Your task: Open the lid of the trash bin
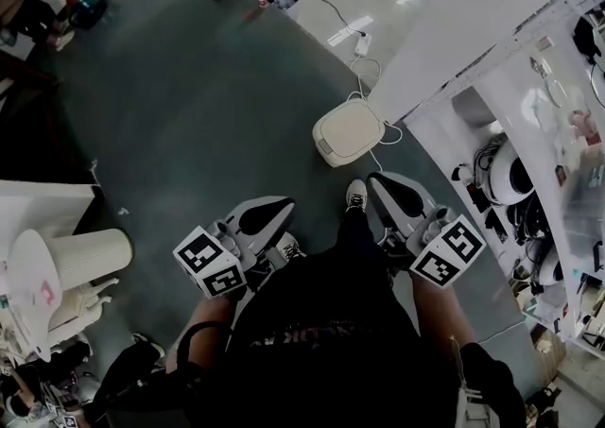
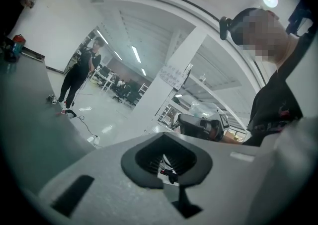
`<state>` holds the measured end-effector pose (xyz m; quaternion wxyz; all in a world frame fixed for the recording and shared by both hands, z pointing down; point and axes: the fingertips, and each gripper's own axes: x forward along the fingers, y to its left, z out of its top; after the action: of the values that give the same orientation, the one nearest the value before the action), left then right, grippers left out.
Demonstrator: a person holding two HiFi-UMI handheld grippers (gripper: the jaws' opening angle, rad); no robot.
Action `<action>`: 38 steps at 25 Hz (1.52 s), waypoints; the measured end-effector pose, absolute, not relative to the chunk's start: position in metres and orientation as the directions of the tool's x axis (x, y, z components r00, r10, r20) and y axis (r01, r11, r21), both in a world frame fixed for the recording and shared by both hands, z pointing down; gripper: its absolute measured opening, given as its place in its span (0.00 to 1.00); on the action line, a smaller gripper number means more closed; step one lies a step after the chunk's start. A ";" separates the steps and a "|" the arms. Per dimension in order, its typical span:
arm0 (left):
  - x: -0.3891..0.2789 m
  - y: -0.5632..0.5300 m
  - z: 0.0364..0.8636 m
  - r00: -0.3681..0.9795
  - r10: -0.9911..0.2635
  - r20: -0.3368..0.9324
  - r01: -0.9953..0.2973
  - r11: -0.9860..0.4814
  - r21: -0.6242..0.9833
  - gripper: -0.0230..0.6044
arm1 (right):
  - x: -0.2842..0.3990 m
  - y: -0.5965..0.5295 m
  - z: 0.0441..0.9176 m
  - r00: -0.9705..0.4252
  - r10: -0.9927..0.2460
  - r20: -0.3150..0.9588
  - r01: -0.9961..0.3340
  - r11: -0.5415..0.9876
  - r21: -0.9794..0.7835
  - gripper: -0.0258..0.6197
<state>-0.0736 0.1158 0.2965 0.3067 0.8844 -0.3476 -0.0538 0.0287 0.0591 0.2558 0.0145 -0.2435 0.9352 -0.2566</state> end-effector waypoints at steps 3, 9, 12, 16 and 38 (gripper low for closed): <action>-0.071 0.094 0.317 0.743 -0.651 0.155 -0.596 -0.538 0.596 0.04 | 0.035 0.038 0.271 -0.881 -0.457 0.125 -0.454 0.740 -0.496 0.05; -0.062 0.048 0.380 0.729 -0.646 0.227 -0.610 -0.462 0.644 0.04 | 0.052 -0.002 0.308 -0.876 -0.451 0.169 -0.468 0.713 -0.523 0.05; -0.058 0.026 0.421 0.719 -0.642 0.265 -0.615 -0.411 0.673 0.04 | 0.059 -0.020 0.329 -0.877 -0.442 0.186 -0.468 0.700 -0.539 0.05; -0.052 -0.001 0.481 0.706 -0.632 0.320 -0.611 -0.314 0.727 0.04 | 0.066 -0.045 0.352 -0.877 -0.433 0.207 -0.472 0.697 -0.539 0.05; -0.028 -0.071 0.797 0.614 -0.566 0.550 -0.500 0.261 0.826 0.18 | 0.136 -0.106 0.502 -0.846 -0.373 0.381 -0.533 0.597 -0.600 0.05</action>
<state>-0.0285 -0.0709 0.7970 0.6620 0.6074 -0.4384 -0.0250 0.1357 -0.1062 0.5021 -0.1082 -0.2556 0.8869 -0.3692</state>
